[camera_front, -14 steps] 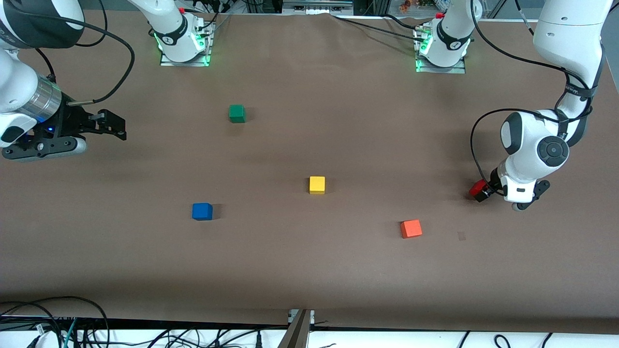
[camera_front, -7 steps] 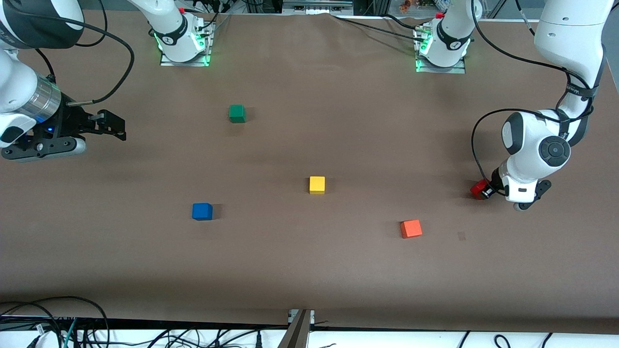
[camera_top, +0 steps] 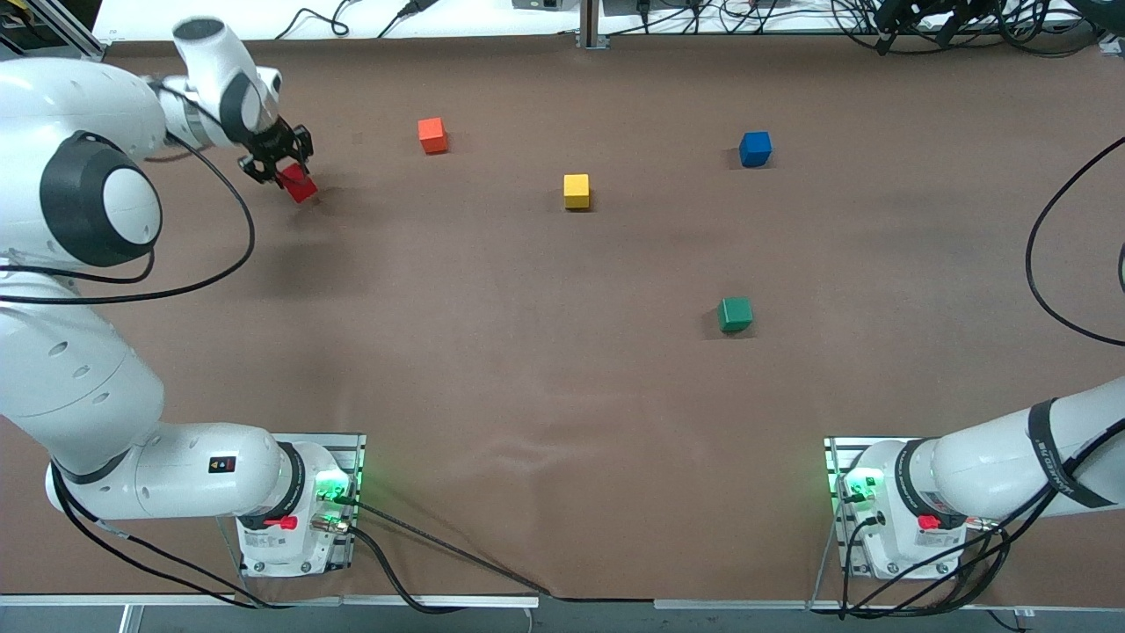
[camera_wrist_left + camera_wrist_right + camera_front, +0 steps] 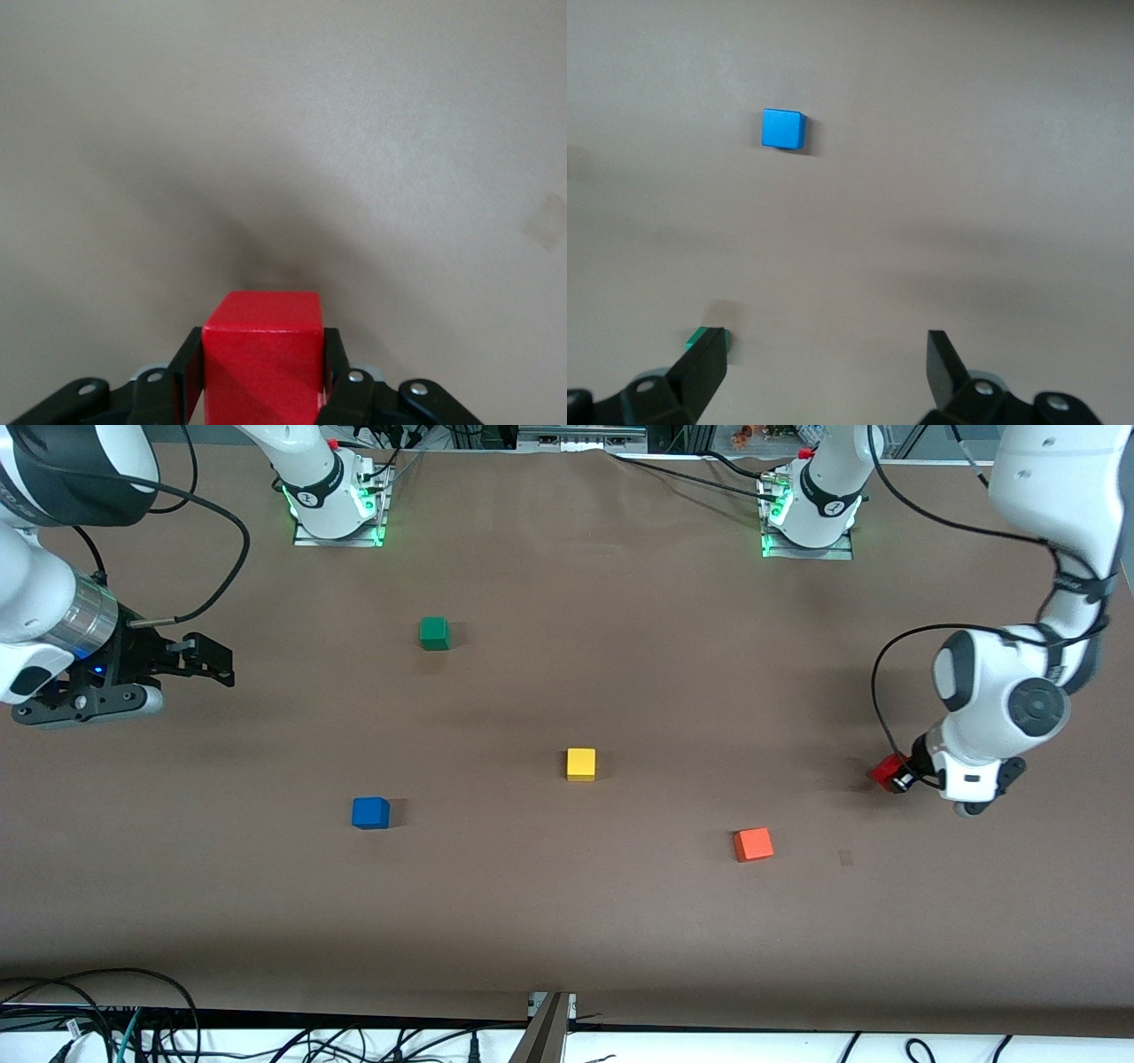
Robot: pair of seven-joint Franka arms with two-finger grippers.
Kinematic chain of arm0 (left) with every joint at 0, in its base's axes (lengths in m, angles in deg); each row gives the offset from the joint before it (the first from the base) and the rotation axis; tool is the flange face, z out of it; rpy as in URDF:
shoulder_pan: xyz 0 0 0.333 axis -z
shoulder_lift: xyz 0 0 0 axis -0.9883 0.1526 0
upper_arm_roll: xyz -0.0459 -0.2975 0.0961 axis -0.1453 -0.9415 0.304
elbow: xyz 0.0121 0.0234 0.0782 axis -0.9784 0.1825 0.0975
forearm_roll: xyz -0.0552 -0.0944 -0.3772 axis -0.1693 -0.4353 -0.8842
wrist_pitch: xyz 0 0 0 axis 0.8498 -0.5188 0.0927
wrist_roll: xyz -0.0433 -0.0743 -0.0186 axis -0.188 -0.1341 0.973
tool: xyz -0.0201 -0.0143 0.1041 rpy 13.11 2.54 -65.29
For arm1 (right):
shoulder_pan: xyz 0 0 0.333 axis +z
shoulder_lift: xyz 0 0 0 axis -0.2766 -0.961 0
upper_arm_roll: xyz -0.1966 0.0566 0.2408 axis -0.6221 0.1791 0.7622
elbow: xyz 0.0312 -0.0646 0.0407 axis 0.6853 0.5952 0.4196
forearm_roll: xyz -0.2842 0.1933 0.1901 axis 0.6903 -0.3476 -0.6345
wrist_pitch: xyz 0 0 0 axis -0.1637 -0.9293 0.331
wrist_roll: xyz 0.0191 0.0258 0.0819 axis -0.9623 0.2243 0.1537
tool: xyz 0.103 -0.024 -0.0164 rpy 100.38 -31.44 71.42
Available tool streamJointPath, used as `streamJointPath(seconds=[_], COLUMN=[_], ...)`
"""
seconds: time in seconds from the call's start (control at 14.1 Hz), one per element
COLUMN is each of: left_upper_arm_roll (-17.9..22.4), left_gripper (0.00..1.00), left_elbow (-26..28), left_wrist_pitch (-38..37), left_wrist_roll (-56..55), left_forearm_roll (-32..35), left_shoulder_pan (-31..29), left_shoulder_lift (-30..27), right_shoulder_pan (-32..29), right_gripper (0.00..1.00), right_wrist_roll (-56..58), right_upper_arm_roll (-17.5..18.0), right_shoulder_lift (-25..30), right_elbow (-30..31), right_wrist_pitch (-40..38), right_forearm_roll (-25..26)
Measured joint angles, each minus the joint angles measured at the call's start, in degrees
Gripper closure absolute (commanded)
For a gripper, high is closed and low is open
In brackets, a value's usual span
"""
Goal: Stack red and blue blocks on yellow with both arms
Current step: 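Lift the red cube with the left gripper while the right gripper reaches the blue cube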
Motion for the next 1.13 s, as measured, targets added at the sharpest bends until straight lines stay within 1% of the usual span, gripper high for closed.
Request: streamJointPath(seconds=[0.07, 0.14, 0.21, 0.35, 0.57, 0.71, 0.92, 1.13], left_upper_arm_roll=[-0.73, -1.74, -2.83, -5.35, -6.60, -7.85, -10.70, -15.91], left_gripper=[1.00, 1.00, 1.00, 1.00, 1.00, 1.00, 1.00, 1.00], left_elbow=[-2.32, -3.46, -3.73, -3.73, -4.14, -5.75, -8.76, -11.32], left_wrist_pitch=[-4.54, -6.77, -7.53, -7.85, -8.09, -9.89, -12.95, -16.63], left_wrist_roll=[0.33, 0.77, 2.13, 9.76, 23.97, 30.35, 31.85, 25.95], left_forearm_roll=[0.07, 0.36, 1.10, 2.04, 2.06, 2.06, 2.06, 2.04], left_shoulder_pan=[0.04, 0.12, 0.25, 0.42, 0.67, 0.70, 0.82, 1.00], left_shoulder_lift=[-1.32, -2.36, -2.95, -2.81, -2.61, -2.61, -2.61, -2.61], right_shoulder_pan=[-0.01, -0.01, -0.03, -0.09, -0.21, -0.35, -0.81, -0.51], right_gripper=[0.00, 0.00, 0.00, 0.00, 0.00, 0.00, 0.00, 0.00], right_wrist_roll=[0.00, 0.00, 0.00, 0.00, 0.70, 2.06, 2.93, 3.05], right_upper_arm_roll=[-0.02, -0.04, -0.05, -0.08, -0.15, -0.18, -0.19, 0.23], right_shoulder_lift=[-0.49, -0.90, -1.22, -1.90, -4.39, -7.10, -10.78, -14.19], right_elbow=[0.00, 0.01, 0.00, 0.02, 0.09, 0.12, 0.01, -0.22], right_wrist_pitch=[0.13, 0.36, 0.53, 0.87, 1.39, 1.91, 3.25, 7.94], right_forearm_roll=[0.00, 0.00, 0.00, 0.00, 0.30, 0.54, 0.31, -0.61])
